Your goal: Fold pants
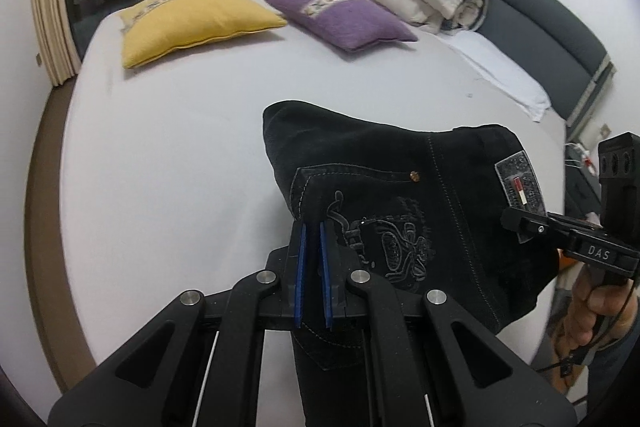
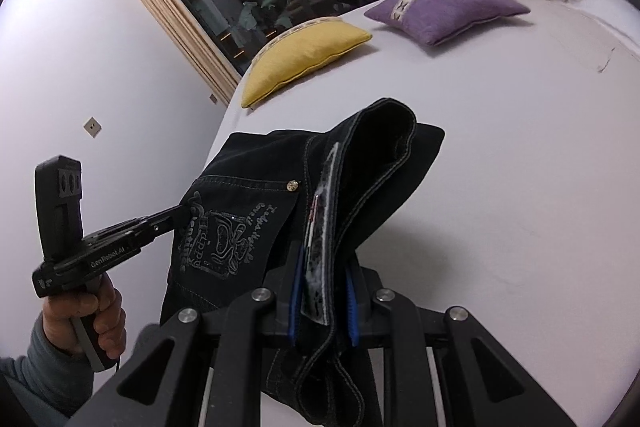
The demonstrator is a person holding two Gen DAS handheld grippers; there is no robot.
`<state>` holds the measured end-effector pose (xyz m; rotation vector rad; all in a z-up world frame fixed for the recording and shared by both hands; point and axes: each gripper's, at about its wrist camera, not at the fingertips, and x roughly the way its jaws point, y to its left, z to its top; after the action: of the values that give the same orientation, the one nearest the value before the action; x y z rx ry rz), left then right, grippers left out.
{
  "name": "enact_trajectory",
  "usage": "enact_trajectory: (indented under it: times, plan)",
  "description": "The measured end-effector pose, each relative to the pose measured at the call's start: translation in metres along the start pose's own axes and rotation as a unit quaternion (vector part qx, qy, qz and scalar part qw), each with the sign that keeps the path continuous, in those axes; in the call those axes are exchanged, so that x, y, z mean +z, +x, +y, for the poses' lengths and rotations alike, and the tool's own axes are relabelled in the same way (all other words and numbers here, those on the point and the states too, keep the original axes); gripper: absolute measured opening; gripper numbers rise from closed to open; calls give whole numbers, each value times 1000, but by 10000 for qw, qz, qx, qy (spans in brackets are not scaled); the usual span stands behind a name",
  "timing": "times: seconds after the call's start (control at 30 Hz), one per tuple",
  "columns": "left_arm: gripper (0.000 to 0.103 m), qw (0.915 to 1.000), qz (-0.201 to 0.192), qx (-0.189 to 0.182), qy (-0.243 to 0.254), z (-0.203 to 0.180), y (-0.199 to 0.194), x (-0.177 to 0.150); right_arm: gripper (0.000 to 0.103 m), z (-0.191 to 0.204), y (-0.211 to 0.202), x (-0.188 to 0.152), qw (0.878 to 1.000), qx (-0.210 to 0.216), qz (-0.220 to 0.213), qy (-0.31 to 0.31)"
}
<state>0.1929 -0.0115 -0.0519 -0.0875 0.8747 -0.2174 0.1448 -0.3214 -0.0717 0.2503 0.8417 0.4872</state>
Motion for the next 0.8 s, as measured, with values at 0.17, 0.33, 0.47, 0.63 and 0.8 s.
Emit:
enact_trajectory:
  times: [0.17,0.33,0.47,0.63,0.8]
  plan:
    - [6,9993,244,270,-16,37,38,-6,20,-9,53,-4,9990,42,346,293]
    - [12,9965,720,410,-47,63,94,-36,42,-55,98,-28,9903,-426,844,1023]
    - [52,9977,465,461,-143,73,78,-36,81,-74,68,-41,9873,-348,333,1511]
    - [76,9978,-253,568,-208,72,24,-38,84,-69,17,-44,9860,-816,-254,1435]
    - [84,9868,-1388,833,76,49,-67,-50,84,-22,-43,-43,9834,-1296,-1120,598]
